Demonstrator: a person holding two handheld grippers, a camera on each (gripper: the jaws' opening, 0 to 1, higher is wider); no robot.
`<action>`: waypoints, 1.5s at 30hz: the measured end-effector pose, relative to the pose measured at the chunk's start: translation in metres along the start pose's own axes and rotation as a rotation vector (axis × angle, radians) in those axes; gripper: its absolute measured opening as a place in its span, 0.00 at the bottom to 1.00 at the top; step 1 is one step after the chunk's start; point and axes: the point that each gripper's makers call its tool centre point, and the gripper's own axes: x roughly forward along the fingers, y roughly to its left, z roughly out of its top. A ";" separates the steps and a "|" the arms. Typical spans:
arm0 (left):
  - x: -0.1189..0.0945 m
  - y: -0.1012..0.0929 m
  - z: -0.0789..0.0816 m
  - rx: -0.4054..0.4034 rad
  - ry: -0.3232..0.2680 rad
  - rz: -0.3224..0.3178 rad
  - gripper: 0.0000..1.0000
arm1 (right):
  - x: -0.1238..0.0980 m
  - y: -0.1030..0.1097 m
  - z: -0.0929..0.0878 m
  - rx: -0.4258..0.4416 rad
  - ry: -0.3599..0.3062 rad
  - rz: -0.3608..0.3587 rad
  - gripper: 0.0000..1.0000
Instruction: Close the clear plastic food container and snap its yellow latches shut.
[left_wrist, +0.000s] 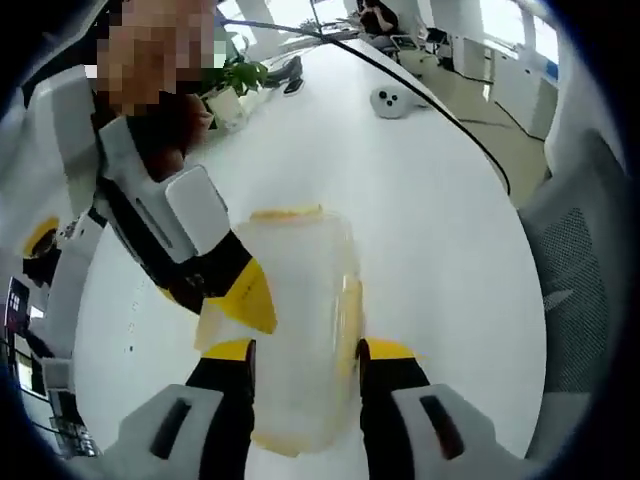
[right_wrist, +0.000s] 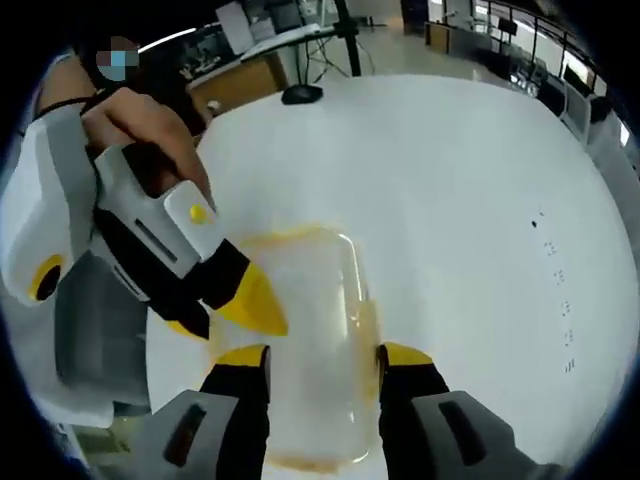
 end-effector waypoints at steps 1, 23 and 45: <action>0.000 0.001 0.000 -0.001 0.002 0.001 0.40 | 0.000 -0.001 -0.001 0.003 0.002 0.002 0.42; -0.001 0.002 -0.001 0.015 0.024 0.033 0.36 | 0.003 -0.001 -0.002 0.047 -0.011 0.021 0.41; -0.009 -0.004 0.002 -0.083 0.015 -0.043 0.50 | -0.014 -0.005 0.001 0.074 -0.088 -0.067 0.48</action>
